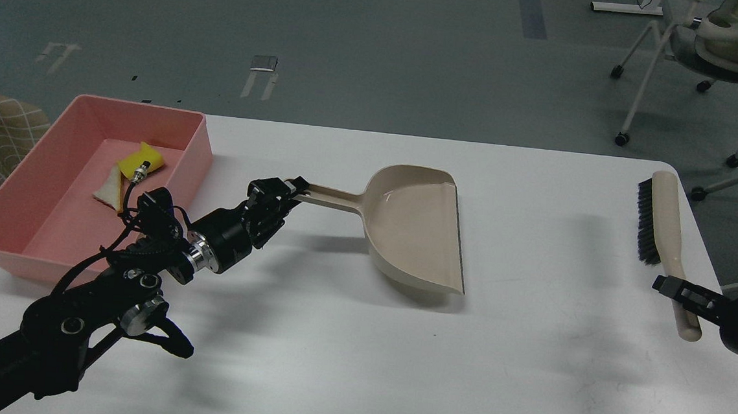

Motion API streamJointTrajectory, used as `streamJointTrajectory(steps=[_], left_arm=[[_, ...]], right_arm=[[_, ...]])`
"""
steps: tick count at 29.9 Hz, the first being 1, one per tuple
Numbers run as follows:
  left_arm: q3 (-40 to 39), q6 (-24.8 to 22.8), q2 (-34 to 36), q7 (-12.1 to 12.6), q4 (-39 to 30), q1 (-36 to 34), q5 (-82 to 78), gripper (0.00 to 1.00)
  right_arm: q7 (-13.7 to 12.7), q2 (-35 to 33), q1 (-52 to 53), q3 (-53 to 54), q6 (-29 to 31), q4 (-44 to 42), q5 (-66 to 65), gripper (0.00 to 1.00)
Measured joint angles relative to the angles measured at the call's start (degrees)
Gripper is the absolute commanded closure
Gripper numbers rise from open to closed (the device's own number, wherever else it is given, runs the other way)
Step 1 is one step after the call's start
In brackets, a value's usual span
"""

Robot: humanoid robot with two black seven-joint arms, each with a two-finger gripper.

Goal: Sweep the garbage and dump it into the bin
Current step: 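Bring the empty dustpan back and lower it onto the table, then open the left gripper and withdraw it from the dustpan handle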

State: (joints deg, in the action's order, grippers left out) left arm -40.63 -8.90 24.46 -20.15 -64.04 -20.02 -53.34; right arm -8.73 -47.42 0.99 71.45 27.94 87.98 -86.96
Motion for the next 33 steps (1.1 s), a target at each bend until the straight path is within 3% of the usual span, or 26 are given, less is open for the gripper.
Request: streamJointTrajectory(steps=[5,7,11,19,33], left_arm=[[0.5,0.82,-0.47,-0.16,0.24,0.15,-0.01,0.88],[0.62,1.14,-0.62,-0.16,0.86,0.16,-0.01,0.73],[0.92,1.3,-1.21,-0.12,1.93,0.16,0.04,0.61],[0.89,1.26,-1.26,0.15,1.83,0.16,0.07,0.2],[0.68,1.25,0.98,0.32,2.37,-0.21,0.67,0.1]], right_arm=[[-0.05,0.67,-0.2,-0.38,0.05,-0.08,0.12,1.0],[-0.06,0.71,-0.34,-0.66,0.06,-0.06,0.13,1.0],[-0.06,0.74,-1.49,-0.84,0.06,0.08,0.13,1.0],[-0.06,1.43,-2.48,-0.62,0.05,0.19,0.13,1.0],[-0.06,1.37,-2.64,-0.97,0.04,0.07,0.04,1.0]])
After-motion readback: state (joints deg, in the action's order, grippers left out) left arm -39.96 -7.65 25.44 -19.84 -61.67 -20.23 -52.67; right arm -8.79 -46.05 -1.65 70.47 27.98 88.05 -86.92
